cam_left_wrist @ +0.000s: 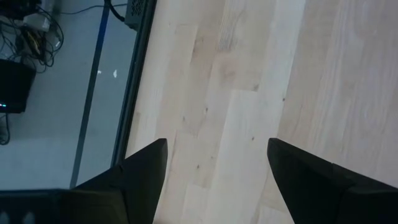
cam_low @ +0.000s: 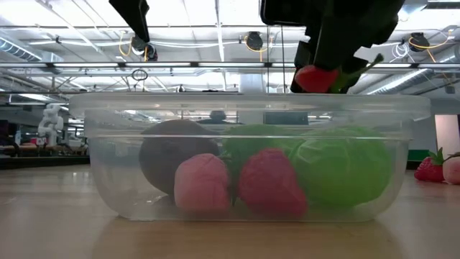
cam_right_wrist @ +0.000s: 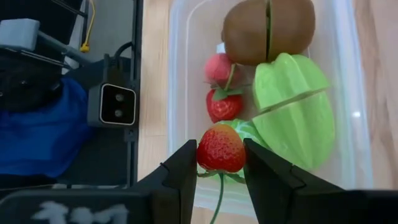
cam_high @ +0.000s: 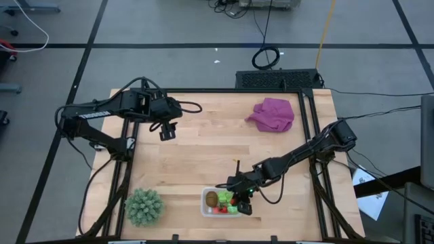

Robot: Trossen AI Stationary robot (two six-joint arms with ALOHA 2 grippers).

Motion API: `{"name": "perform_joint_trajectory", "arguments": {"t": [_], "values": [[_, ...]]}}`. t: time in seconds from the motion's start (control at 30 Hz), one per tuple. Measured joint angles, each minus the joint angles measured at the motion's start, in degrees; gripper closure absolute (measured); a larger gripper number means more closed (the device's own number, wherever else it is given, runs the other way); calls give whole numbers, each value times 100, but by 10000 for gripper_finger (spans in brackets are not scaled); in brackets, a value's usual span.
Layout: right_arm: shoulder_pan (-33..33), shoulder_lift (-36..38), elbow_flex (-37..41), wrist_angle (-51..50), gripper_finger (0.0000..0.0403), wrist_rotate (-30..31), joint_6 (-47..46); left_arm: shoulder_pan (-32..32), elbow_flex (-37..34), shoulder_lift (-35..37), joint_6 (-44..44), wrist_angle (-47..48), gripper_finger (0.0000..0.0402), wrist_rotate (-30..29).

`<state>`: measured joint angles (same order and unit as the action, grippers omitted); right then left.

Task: Pick and placing Produce into tupperware
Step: Put the left red strawberry into the transparent bin

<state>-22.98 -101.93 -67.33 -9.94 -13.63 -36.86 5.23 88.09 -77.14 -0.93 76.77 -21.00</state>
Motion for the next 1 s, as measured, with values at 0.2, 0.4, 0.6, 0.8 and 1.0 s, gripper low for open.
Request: {"name": "perform_joint_trajectory", "arguments": {"t": [0.2, 0.4, 0.6, 0.8, 1.0], "values": [[0, 4, 0, 27, 291, 0, -2, 0, 0, 0, 48, 0, 121, 1], [0, 4, 0, 29, 291, 0, -2, 0, 0, 0, 110, 0, 121, 5], [0, -98, 0, 70, 291, 0, -9, 0, 0, 0, 116, -1, 121, 8], [0, -135, 0, 47, 291, 10, 15, -2, 0, 0, 125, -9, 121, 12], [2, -229, 0, 11, 291, 30, 200, -2, 0, 0, 123, -28, 121, 12]]}}
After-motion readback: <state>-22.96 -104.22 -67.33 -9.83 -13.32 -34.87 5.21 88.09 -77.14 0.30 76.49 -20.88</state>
